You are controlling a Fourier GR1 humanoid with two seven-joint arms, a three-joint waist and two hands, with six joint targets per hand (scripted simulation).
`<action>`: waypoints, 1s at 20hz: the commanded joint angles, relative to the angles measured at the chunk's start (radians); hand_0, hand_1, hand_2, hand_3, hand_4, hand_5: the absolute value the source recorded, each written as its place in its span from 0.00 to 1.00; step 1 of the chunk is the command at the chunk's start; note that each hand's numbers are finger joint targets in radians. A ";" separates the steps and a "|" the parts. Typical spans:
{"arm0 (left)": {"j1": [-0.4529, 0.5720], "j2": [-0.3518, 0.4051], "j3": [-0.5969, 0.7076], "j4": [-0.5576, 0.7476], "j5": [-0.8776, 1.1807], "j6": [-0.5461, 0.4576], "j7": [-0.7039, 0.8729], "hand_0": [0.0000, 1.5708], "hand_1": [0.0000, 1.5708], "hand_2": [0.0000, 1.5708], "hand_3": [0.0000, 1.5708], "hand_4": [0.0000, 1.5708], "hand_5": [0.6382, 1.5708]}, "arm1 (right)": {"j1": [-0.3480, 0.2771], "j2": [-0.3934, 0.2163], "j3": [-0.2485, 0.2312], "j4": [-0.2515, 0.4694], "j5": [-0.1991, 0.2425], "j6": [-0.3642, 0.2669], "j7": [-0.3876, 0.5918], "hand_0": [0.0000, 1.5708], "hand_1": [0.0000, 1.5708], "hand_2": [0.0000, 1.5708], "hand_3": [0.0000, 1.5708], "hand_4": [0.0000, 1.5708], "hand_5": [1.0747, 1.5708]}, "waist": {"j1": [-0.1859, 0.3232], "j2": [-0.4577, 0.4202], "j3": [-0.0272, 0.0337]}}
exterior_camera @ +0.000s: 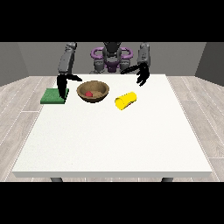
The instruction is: Pick the cup and pour the ball into the bowl, then pick the bowl and place it on the pad
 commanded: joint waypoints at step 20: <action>-0.020 0.004 -0.088 -0.121 0.027 -0.068 0.074 0.00 0.00 0.00 0.00 0.00 0.99 | -0.002 0.148 -0.027 0.076 -0.038 -0.104 -0.080 0.00 0.00 0.00 0.00 0.15 0.92 | 0.137 0.037 0.0003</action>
